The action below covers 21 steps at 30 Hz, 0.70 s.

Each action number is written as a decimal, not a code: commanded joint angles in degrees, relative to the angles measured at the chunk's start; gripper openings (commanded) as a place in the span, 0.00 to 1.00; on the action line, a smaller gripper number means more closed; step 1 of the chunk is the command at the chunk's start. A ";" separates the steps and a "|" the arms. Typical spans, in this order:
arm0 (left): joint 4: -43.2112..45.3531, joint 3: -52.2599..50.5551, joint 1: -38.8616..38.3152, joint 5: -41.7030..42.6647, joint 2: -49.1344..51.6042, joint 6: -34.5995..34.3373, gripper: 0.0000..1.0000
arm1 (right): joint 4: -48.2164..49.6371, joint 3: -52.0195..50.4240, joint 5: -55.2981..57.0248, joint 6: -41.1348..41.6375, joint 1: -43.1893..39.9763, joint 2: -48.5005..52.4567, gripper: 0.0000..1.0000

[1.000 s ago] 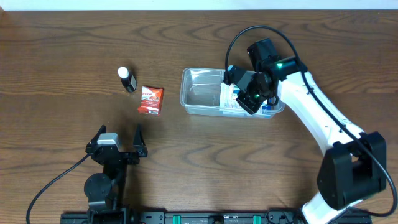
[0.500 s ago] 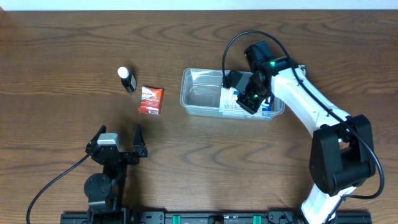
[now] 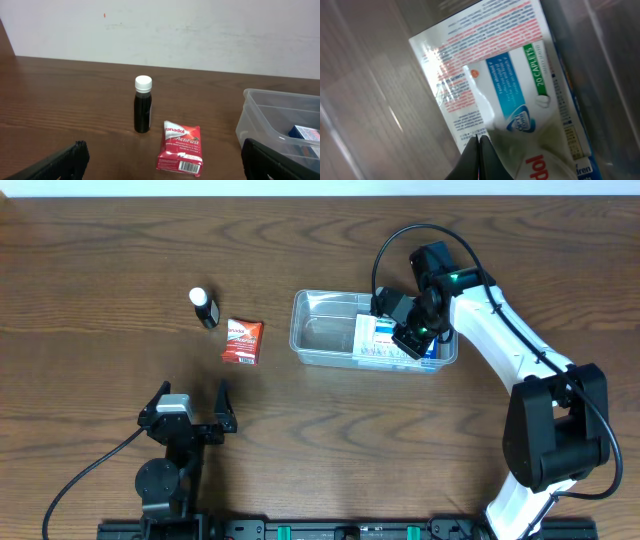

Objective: Pack container
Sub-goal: 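Push the white box down into the container with the right gripper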

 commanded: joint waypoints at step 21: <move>-1.90 -0.85 0.24 1.05 -0.31 -0.28 0.98 | 2.29 1.01 1.53 -4.24 -1.81 4.17 0.01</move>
